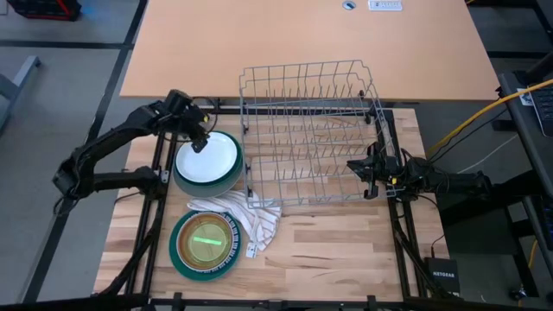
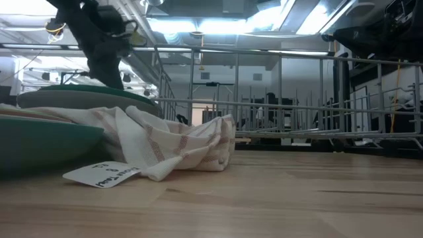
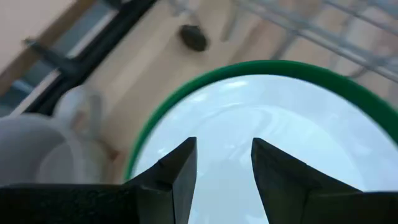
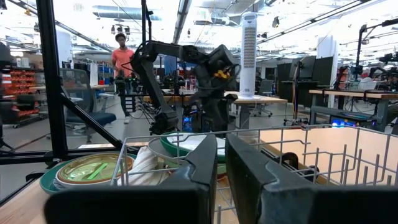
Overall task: Sort dishes
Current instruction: Put the white plate into the dish rack
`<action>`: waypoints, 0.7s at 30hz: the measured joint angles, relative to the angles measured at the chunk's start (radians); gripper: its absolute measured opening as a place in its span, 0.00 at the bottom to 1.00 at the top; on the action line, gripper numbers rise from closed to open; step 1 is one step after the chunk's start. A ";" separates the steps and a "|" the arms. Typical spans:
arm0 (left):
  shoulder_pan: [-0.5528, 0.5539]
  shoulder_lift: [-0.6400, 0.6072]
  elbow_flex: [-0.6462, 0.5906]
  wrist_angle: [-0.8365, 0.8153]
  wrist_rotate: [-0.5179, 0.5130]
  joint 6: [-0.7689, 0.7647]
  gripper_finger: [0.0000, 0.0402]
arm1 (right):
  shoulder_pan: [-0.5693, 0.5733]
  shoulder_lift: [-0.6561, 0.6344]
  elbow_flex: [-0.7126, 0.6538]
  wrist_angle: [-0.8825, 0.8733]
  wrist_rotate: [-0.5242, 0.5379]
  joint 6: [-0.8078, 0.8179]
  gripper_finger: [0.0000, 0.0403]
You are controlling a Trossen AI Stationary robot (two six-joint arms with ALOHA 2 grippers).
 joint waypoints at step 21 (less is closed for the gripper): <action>-0.413 0.000 0.000 -0.011 0.005 -0.203 0.35 | 0.000 0.000 0.000 0.041 0.000 0.008 0.09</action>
